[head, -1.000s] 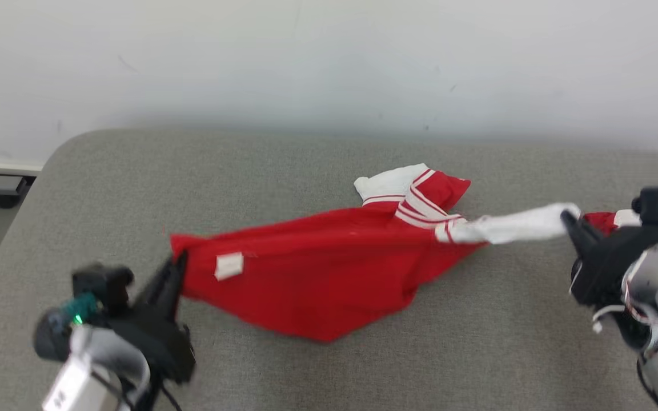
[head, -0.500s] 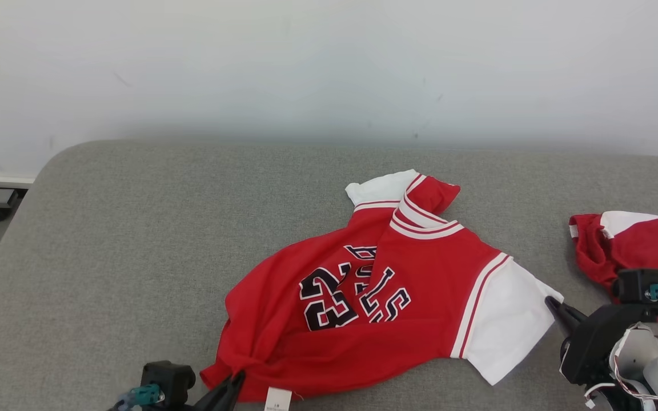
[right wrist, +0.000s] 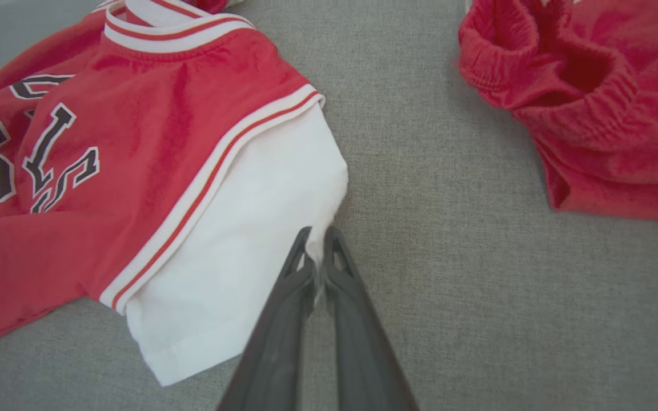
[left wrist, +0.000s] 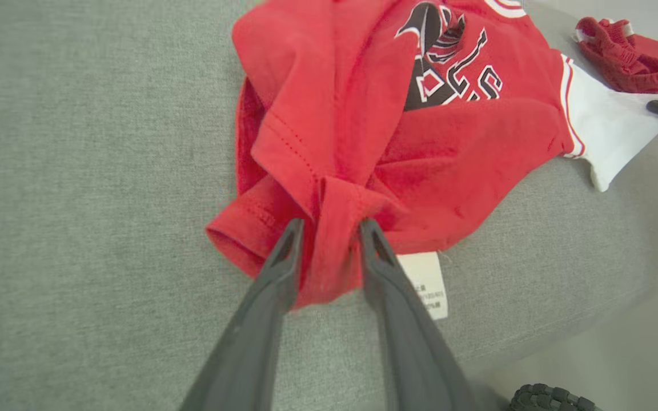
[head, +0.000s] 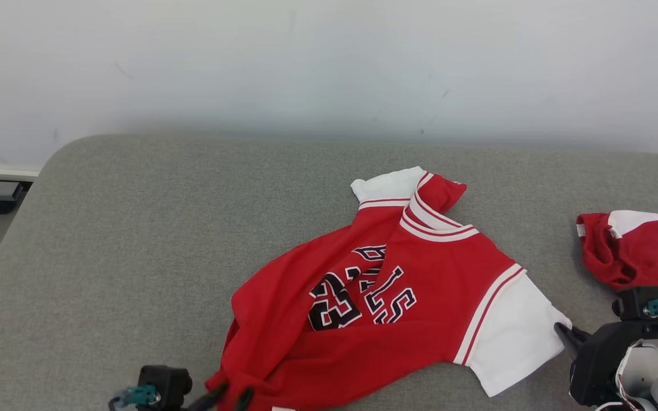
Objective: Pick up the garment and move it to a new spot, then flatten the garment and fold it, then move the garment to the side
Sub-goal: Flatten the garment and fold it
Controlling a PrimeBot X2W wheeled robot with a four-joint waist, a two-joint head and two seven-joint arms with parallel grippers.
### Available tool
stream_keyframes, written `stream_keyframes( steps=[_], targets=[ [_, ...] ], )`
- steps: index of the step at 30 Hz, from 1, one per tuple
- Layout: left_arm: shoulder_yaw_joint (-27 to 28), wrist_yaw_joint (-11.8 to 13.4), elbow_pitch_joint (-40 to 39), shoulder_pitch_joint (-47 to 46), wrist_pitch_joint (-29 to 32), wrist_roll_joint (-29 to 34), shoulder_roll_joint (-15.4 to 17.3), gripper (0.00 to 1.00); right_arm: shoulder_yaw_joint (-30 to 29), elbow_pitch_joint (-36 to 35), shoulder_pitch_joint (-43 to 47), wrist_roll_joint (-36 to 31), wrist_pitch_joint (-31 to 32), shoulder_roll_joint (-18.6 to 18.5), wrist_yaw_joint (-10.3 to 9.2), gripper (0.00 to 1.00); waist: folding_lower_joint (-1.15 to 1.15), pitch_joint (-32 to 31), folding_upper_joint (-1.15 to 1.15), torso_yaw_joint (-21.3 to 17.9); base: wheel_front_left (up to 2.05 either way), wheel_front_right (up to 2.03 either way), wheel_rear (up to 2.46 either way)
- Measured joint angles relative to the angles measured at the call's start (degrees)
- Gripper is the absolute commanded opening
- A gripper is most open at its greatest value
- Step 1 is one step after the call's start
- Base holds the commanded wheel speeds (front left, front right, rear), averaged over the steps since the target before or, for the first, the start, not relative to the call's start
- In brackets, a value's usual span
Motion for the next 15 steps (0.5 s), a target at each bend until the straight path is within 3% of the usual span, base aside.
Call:
stream_keyframes(
  steps=[11, 15],
  targets=[
    [1.44, 2.25, -7.65, 0.26, 1.38, 0.07, 1.65, 1.0, -1.23, -7.27, 2.35, -1.02, -0.48, -2.4, -1.49, 1.0, 0.0, -0.48, 0.0, 0.2, 0.0, 0.0, 0.0],
    [0.35, 3.28, -7.5, 2.86, 4.87, 0.18, 2.36, 1.0, -0.91, -9.26, 2.35, -2.24, 0.2, -3.38, -2.2, 1.0, 0.0, -0.35, 0.0, 0.02, 0.0, 0.0, 0.0]
  ],
)
